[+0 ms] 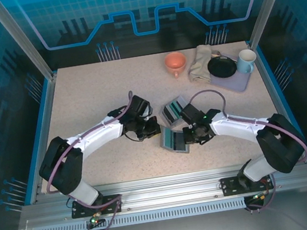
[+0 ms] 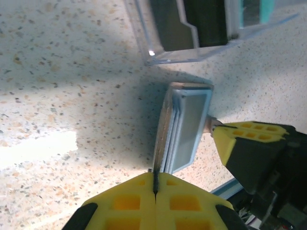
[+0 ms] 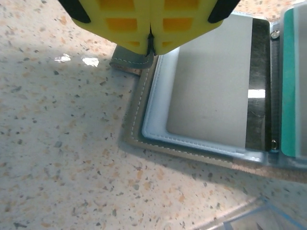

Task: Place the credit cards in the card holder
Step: Close the card holder at the bottom-center of the table.

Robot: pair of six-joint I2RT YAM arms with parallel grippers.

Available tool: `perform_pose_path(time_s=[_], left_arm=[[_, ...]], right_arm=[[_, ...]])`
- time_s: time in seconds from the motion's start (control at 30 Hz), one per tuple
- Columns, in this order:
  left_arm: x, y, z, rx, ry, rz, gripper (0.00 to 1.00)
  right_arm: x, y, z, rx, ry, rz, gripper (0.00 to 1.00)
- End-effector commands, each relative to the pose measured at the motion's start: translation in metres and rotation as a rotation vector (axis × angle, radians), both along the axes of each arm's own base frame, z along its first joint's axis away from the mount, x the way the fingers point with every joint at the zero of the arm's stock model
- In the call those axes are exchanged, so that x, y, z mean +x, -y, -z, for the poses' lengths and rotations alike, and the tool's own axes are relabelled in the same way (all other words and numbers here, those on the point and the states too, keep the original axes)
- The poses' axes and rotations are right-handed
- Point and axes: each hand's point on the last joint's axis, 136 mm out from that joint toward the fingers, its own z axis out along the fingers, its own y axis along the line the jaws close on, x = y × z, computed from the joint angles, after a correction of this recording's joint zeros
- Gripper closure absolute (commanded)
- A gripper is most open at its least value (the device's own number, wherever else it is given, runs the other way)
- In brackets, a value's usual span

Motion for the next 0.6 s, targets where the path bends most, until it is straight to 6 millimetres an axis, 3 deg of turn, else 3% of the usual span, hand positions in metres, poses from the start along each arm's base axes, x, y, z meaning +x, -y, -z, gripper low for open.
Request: perform_pose_path(time_s=[0.0, 0.17, 0.4, 0.57], left_arm=[[-0.006, -0.014, -0.011, 0.184, 0.049, 0.017, 1.00], [-0.011, -0.003, -0.010, 0.413, 0.080, 0.068, 1.00], [-0.011, 0.032, -0.007, 0.590, 0.129, 0.137, 1.00], [-0.017, 0.072, 0.018, 0.494, 0.052, 0.199, 0.99]], right_arm=[[0.005, -0.018, -0.008, 0.206, 0.003, 0.022, 0.98], [0.004, -0.007, -0.004, 0.288, 0.002, 0.088, 0.96], [-0.003, 0.020, 0.000, 0.249, 0.001, 0.173, 0.94], [-0.008, 0.036, 0.004, 0.212, -0.018, 0.215, 0.88]])
